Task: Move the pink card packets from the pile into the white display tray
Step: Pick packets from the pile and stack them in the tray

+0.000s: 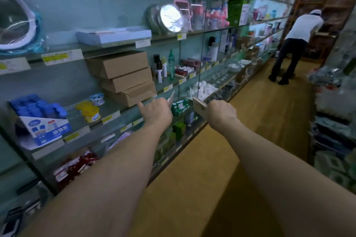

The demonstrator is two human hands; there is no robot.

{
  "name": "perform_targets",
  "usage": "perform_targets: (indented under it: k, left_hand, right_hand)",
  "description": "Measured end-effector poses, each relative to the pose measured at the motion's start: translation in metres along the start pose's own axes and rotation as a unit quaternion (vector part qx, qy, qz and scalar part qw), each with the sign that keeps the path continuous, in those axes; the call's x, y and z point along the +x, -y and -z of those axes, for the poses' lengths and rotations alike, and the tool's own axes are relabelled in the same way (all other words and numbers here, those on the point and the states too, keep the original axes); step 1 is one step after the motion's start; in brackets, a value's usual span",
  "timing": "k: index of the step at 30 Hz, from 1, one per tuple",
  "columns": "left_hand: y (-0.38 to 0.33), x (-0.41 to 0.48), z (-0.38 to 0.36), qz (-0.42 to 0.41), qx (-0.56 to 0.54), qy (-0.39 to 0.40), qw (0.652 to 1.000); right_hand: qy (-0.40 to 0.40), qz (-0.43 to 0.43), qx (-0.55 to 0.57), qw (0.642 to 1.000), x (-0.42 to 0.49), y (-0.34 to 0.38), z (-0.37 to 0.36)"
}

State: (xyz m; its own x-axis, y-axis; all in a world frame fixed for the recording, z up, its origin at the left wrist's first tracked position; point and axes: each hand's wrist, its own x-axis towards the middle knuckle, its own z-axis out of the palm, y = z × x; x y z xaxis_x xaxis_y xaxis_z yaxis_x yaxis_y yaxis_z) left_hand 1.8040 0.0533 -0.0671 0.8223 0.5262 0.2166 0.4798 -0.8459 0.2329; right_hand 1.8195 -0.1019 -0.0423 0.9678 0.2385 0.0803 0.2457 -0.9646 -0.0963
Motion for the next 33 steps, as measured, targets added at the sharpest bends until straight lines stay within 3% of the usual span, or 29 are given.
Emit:
perform_targets:
  k: [14, 33]
  left_hand:
    - [-0.026, 0.087, -0.006, 0.036, 0.01, -0.05, 0.998]
    - [-0.022, 0.24, 0.006, 0.106, 0.015, -0.116, 0.987]
  right_hand:
    - [-0.018, 0.094, -0.015, 0.995, 0.112, -0.006, 0.006]
    - [-0.085, 0.23, -0.006, 0.969, 0.302, 0.067, 0.02]
